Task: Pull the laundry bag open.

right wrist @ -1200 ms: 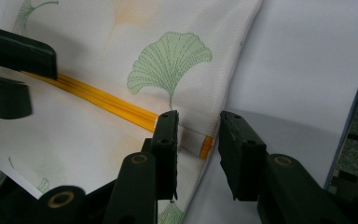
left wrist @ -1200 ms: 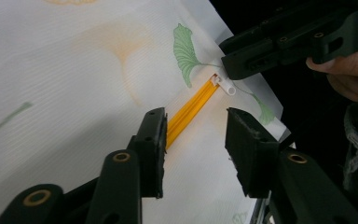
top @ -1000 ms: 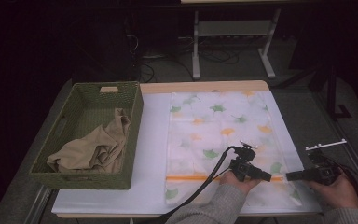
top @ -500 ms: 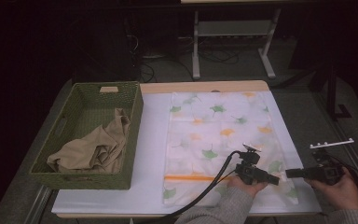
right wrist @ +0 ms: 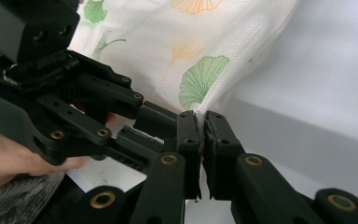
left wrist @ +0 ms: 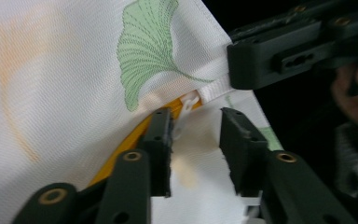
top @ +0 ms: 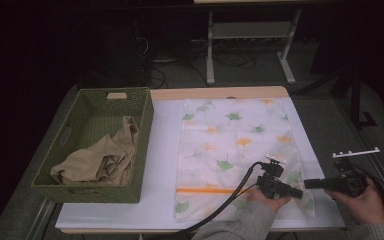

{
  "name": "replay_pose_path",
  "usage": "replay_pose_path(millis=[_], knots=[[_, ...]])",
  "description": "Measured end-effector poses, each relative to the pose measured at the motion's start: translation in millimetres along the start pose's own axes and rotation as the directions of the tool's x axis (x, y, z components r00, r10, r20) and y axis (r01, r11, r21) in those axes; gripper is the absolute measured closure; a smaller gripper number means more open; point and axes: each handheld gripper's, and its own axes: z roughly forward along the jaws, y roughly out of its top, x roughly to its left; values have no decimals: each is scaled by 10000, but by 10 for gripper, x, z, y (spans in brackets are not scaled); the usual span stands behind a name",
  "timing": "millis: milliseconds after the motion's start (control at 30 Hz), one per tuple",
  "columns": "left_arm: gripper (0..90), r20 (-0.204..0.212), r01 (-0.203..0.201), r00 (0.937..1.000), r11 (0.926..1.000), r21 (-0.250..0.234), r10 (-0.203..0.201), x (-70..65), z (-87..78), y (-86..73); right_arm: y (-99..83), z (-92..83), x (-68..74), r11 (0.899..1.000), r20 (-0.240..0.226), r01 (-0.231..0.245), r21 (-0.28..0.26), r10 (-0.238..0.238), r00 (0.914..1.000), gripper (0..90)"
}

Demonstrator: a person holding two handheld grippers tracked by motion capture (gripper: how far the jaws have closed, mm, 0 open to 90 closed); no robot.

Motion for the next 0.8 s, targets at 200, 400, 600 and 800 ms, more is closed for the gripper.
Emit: replay_pose_path(millis=[200, 400, 600, 800], knots=[[797, -728, -551, 9959, 9984, -119, 540, -43, 17, 13, -2, 2, -15, 10000, 1, 1, -50, -1, 10000, 847], [886, -581, -611, 9965, 9979, -206, 599, -40, 19, 4, -17, -8, -62, 9999, -35, -140, -89, 140, 9999, 847], [889, -371, -386, 9986, 9973, -620, 364, -36, -26, -14, -31, -15, -96, 9997, -79, -224, -86, 223, 9997, 846], [888, -331, -223, 9993, 9955, -917, 193, -32, -45, -17, -30, 1, -91, 9998, -106, -210, -62, 209, 9997, 847]])
